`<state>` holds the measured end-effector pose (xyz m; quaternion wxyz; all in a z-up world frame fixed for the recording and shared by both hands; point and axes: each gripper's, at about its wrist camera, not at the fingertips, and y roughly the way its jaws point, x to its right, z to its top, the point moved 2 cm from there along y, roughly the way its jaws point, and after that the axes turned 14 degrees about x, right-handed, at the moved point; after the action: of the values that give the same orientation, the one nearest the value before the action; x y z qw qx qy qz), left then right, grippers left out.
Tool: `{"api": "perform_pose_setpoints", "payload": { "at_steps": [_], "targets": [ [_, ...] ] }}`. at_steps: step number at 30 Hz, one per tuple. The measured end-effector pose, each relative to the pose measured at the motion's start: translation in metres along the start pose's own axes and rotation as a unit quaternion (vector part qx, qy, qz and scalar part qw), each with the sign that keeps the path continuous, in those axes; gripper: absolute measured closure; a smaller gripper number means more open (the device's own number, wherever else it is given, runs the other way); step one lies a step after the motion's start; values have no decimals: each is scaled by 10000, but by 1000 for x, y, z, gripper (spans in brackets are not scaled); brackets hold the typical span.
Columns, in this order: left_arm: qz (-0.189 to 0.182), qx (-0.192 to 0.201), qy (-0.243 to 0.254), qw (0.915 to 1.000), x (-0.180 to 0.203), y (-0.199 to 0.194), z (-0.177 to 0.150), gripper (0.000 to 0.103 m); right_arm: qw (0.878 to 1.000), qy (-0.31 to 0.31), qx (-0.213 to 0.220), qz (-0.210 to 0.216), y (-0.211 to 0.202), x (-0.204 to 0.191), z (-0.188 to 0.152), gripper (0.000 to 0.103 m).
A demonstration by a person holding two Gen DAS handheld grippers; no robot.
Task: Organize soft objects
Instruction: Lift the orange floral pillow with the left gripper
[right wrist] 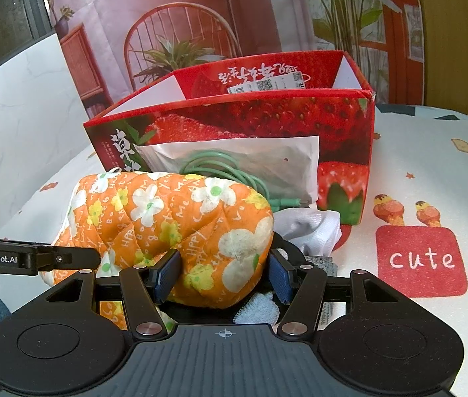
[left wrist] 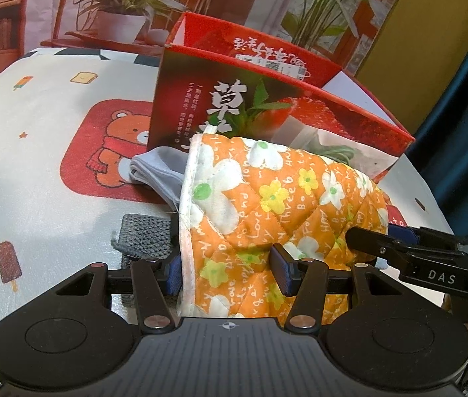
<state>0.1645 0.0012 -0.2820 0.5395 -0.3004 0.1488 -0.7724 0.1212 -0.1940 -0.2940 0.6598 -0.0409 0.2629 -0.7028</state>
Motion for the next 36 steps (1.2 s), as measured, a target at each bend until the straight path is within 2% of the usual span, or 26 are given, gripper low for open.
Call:
{"api": "perform_pose_setpoints", "payload": {
  "at_steps": [5,10,19,22,29,32,36],
  "targets": [
    [-238,104,-172,9995,-3,-3,2,58,9999,-129,95,41,-4,-3,2,54],
    [-286,141,-402,9987,-9,-6,7,59,9998,-135,174,34,-9,-1,5,58],
    [62,290,-574,9979,-20,-8,15,58,9994,-324,121,-27,-9,-4,3,60],
    [130,281,-459,9985,-17,-2,17,58,9993,-351,97,-31,-8,-4,3,60],
    [-33,354,-192,9992,-5,4,18,58,9990,-445,64,6,-7,-9,2,60],
    [-38,391,-69,9992,-4,-1,13,71,9990,-441,79,9,-8,-8,4,61],
    [-84,284,-175,9994,-9,-1,7,74,9983,-559,126,42,-11,-10,10,61]
  ]
}}
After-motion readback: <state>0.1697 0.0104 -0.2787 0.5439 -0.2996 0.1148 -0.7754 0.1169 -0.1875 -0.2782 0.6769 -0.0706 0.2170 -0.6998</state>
